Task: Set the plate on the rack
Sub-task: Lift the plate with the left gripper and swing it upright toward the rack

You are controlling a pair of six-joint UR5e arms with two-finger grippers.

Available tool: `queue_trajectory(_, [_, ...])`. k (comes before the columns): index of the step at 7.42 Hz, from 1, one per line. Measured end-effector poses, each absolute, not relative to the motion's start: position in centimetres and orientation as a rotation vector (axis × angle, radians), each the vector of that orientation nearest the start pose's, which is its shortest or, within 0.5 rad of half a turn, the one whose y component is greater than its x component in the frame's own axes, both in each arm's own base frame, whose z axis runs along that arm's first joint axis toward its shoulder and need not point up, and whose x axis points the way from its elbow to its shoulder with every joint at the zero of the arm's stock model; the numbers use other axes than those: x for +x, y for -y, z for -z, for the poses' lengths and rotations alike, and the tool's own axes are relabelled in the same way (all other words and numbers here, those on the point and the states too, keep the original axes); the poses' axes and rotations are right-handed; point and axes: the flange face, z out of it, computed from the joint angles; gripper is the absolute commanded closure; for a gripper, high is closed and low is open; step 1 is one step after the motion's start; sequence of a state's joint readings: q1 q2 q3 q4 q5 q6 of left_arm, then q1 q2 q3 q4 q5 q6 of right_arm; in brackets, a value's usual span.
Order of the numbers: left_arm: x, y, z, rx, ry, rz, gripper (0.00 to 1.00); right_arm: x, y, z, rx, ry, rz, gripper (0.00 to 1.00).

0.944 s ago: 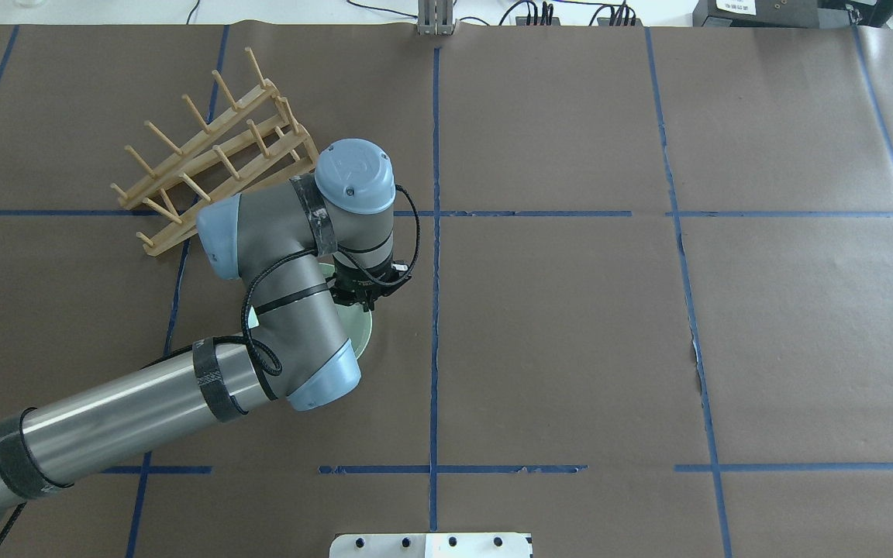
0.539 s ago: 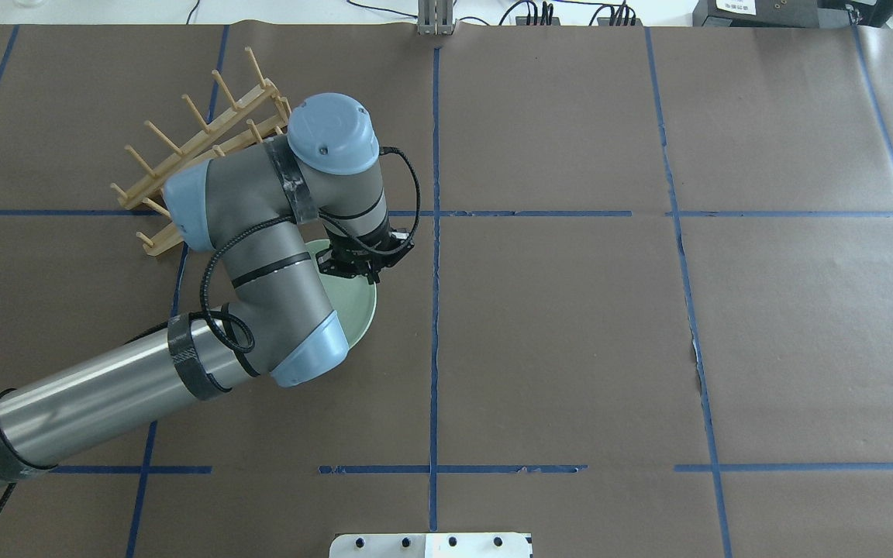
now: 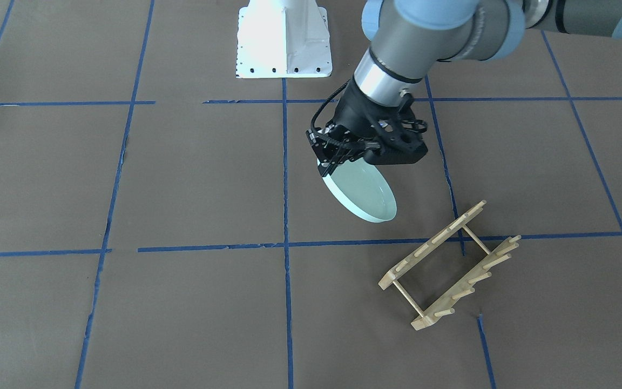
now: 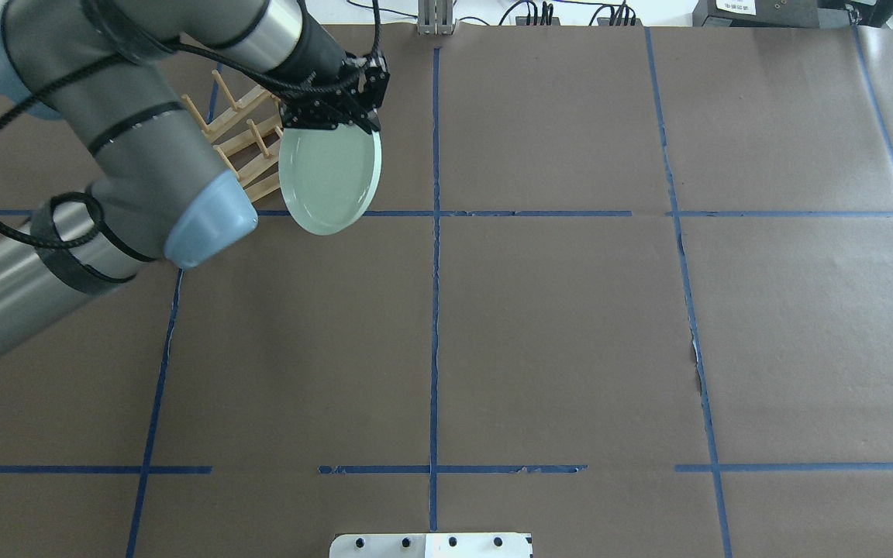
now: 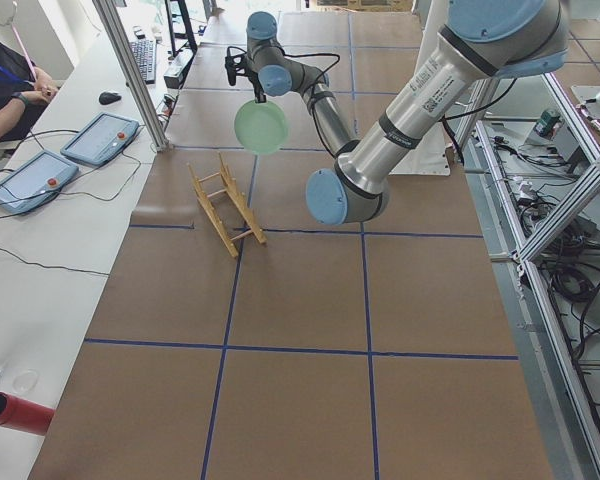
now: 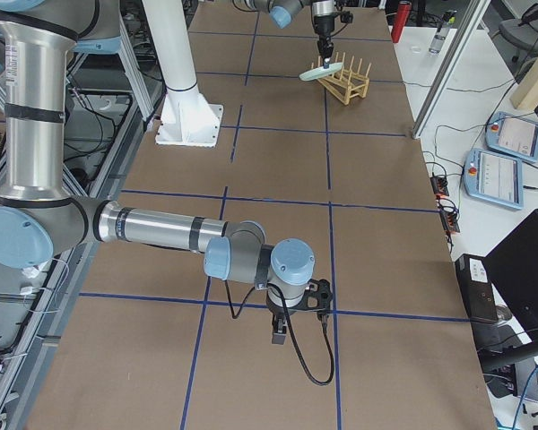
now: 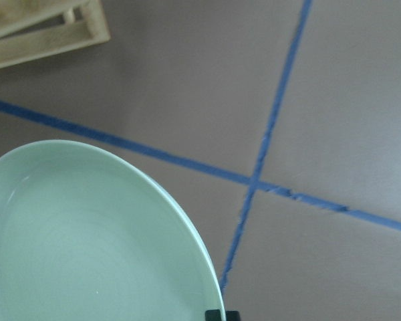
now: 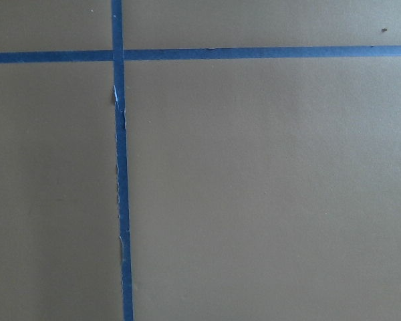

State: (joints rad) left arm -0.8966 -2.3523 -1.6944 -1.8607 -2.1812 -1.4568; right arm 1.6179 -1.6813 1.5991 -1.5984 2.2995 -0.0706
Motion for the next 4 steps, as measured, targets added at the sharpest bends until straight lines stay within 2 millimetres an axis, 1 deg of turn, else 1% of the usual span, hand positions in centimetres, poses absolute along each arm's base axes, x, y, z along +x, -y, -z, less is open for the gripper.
queue_trajectory(1, [29.7,57.6,-9.5,0.156,-1.361,0.334,1.0,8.7,43.1,-70.2,-0.062,0.733,-0.018,0.0])
queue_trajectory(2, [24.8,58.8,-10.8,0.212,-1.438,0.362,1.0,8.8,43.1,-70.2,-0.061,0.733,-0.018,0.0])
queue_trajectory(3, [21.2,59.6,-13.0,0.254,-1.502,0.389,1.0,8.8,43.1,-70.2,-0.062,0.733,-0.018,0.0])
queue_trajectory(4, [19.3,60.4,-15.7,0.288,-1.566,0.402,1.0,8.7,43.1,-70.2,-0.062,0.733,-0.018,0.0])
